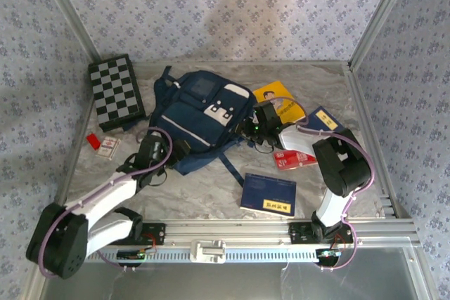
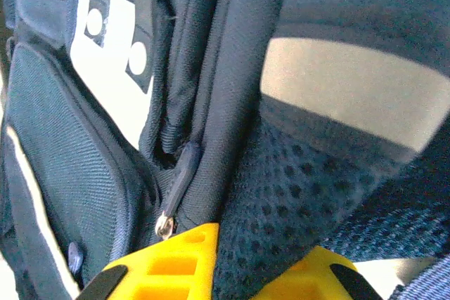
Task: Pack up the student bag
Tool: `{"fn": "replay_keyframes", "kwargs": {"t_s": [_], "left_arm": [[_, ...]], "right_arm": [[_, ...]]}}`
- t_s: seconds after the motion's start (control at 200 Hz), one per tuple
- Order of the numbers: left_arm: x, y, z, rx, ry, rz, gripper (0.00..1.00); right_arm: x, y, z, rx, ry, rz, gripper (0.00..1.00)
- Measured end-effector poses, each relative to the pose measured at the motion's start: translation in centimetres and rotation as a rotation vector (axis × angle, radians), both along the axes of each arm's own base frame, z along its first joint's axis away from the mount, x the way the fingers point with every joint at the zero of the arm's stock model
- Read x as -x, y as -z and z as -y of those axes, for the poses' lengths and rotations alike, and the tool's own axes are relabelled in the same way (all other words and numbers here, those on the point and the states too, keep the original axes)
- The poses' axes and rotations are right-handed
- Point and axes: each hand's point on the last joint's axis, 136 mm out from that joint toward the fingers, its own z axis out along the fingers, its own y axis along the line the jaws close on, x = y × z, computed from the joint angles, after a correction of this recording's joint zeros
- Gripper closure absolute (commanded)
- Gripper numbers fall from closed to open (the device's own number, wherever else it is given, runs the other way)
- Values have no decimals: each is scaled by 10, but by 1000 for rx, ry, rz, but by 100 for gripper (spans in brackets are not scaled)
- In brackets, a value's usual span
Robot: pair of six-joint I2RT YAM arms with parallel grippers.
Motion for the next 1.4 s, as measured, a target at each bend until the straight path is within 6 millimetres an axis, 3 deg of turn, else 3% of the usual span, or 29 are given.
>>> {"fn": "replay_keyframes", "kwargs": {"t_s": [0.2,0.305,0.395,0.585,0.935,1.234,1.399], "left_arm": [[-40,-24,-15,-55,15,75,7],[-52,-31,-16,-86,42,98,9],[-60,-33,-16,-103,67,103,10],[-57,-47,-16,-153,124,118,9],[-36,-119,-17,-212,202,240,13],[24,-124,62,-170,469,255,27],[58,-110,107,-147,590,261,33]], "right_arm": [[9,-25,-15,-39,-5,36,100],[12,-45,-18,-60,23,74,100],[13,-51,-17,-85,67,79,100],[17,-37,-10,-102,158,48,100],[17,-50,-9,-132,250,61,100],[21,-48,-10,-116,281,55,100],[22,-52,-15,-117,286,51,100]]}}
